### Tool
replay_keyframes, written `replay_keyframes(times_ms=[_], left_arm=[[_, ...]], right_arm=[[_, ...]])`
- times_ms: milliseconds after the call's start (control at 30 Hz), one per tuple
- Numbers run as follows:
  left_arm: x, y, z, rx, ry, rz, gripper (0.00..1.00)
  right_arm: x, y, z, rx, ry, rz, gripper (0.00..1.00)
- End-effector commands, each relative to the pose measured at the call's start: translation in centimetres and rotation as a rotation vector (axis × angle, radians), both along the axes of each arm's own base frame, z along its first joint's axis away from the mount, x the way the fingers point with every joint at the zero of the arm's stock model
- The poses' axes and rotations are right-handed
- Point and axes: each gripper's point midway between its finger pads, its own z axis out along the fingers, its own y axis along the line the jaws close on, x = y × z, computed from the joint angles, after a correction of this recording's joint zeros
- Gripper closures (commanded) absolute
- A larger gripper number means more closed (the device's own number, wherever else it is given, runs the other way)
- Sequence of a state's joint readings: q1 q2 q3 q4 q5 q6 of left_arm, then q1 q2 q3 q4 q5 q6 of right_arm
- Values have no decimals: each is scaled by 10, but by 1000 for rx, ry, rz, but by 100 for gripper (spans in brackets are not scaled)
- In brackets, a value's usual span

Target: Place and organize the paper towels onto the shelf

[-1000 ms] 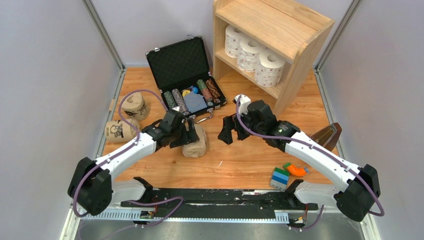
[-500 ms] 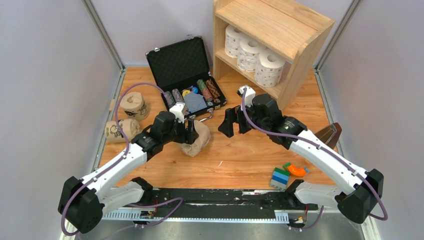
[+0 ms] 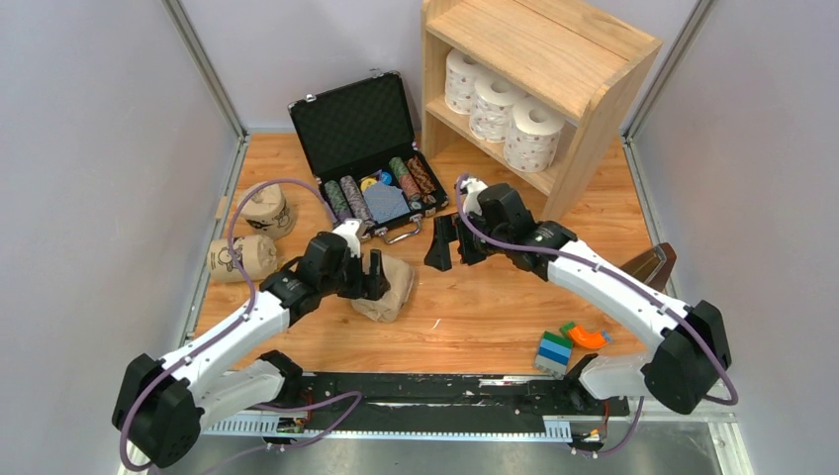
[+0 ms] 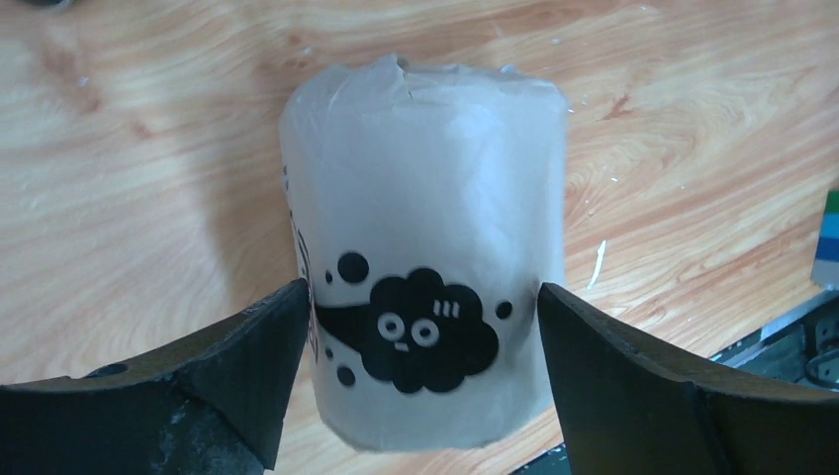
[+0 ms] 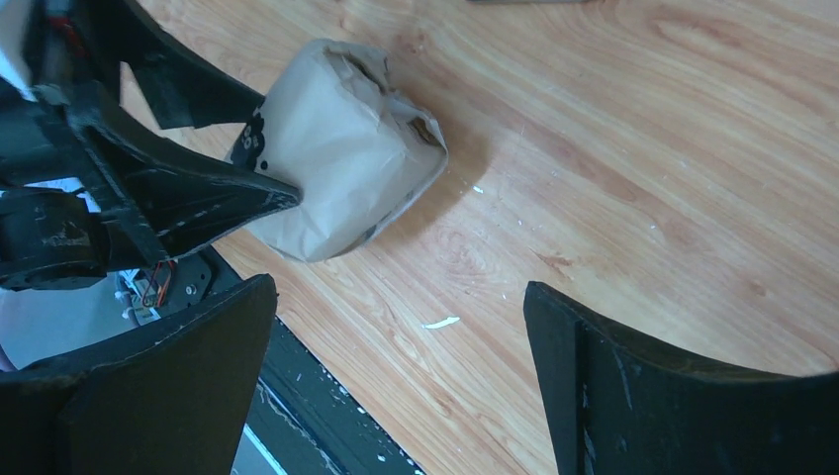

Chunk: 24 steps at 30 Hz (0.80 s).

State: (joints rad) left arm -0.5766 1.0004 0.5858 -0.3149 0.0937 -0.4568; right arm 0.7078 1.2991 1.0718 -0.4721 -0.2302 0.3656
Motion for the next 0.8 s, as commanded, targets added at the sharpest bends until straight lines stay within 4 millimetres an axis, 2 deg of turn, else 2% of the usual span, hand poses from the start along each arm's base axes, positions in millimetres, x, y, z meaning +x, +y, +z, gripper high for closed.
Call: replay_keyframes(times_ms=[0,33,67,100,133,267,367,400,433,467,500,533,600,767], left_arm=[[5,18,33,-19,-18,185,3],[1,26,32,-8,12,239,1],[1,28,45,-30,-1,266,1],[-5,36,43,-23,35,319,0],[-6,37,54,-63,37,361,0],[-21,42,60,-90,97,403,0],[-26,41,57,-62,121,372,0],[-27,44,55,-21,135,357,0],[-25,45,61,-5,126,353,0],[-27,48,53,59,153,330,0],[-24,48,60,72,143,320,0],[-25,51,53,133,168,294,0],[-22,50,54,185,182,254,0],[-9,34,50,240,209,128,0]], right_arm=[[8,20,3,56,22,38,2],[9,24,2,57,26,47,2],[11,27,1,60,30,58,2],[12,31,0,62,32,70,2],[14,34,-2,63,38,77,2],[17,42,-9,62,60,105,2],[13,43,-14,64,82,124,3],[10,43,-16,64,89,131,3],[8,43,-18,64,95,135,3],[7,42,-19,64,97,138,3],[6,40,-21,61,99,137,3],[4,39,-22,59,99,135,3],[3,35,-22,57,96,123,3],[0,20,-24,39,74,72,3]])
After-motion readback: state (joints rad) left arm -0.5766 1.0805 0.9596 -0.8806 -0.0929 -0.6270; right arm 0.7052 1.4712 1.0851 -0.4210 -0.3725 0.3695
